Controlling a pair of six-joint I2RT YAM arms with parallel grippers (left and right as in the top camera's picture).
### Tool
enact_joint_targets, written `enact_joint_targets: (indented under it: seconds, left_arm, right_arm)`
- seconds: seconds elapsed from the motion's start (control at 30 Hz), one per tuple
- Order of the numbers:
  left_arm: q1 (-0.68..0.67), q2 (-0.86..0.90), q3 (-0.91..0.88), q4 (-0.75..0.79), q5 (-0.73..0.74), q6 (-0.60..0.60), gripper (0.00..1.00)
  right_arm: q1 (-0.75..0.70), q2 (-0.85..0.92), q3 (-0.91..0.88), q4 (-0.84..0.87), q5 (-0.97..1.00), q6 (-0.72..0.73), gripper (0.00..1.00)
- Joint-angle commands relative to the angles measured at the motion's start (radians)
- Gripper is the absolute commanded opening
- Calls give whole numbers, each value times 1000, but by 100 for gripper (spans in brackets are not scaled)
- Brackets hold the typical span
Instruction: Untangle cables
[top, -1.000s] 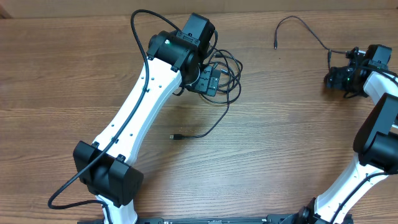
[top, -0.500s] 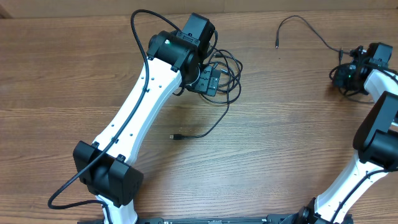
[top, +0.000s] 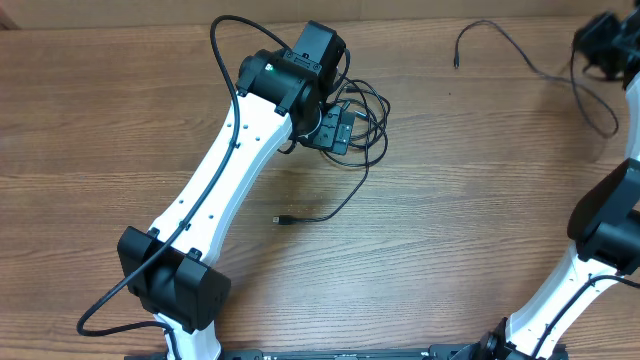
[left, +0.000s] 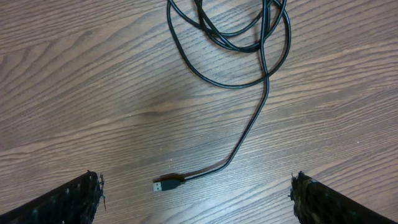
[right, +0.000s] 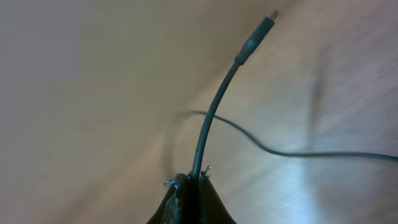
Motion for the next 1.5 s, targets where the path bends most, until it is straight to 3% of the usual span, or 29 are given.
enact_joint_targets:
  seconds: [0.0, 0.13, 0.23, 0.27, 0.3, 0.33, 0.37, 0.4, 0.53, 0.87, 1.17, 1.47]
  left_arm:
    - [5, 1, 7, 1, 8, -13, 100]
    - [5, 1, 7, 1, 8, -13, 100]
    - [5, 1, 7, 1, 8, -13, 99]
    - [5, 1, 7, 1, 8, -13, 100]
    - [5, 1, 7, 1, 8, -13, 100]
    - [5, 1, 7, 1, 8, -13, 99]
    - [5, 1, 7, 1, 8, -13, 100]
    - [5, 1, 7, 1, 8, -13, 100]
    - [5, 1, 7, 1, 8, -13, 99]
    - [5, 1, 7, 1, 8, -13, 100]
    - [5, 1, 7, 1, 8, -13, 99]
    - [5, 1, 7, 1, 8, -13, 100]
  right_arm:
    - [15, -29, 39, 34, -60, 277, 4]
    - [56, -28, 34, 132, -55, 333, 4]
    - [112, -25, 34, 183, -50, 168, 4]
    - [130, -25, 34, 177, -24, 103, 12]
    - [146, -25, 34, 158, 22, 57, 30]
    - [158, -24, 34, 137, 71, 30, 63]
    - [171, -24, 34, 108, 135, 7, 81]
    - [183, -24, 34, 74, 201, -14, 89]
    - [198, -24, 34, -12, 323, -79, 100]
    - [110, -24, 34, -156, 328, -134, 100]
    - [-50, -24, 34, -372, 511, -134, 100]
    - [-170, -22, -21, -518, 446, -92, 100]
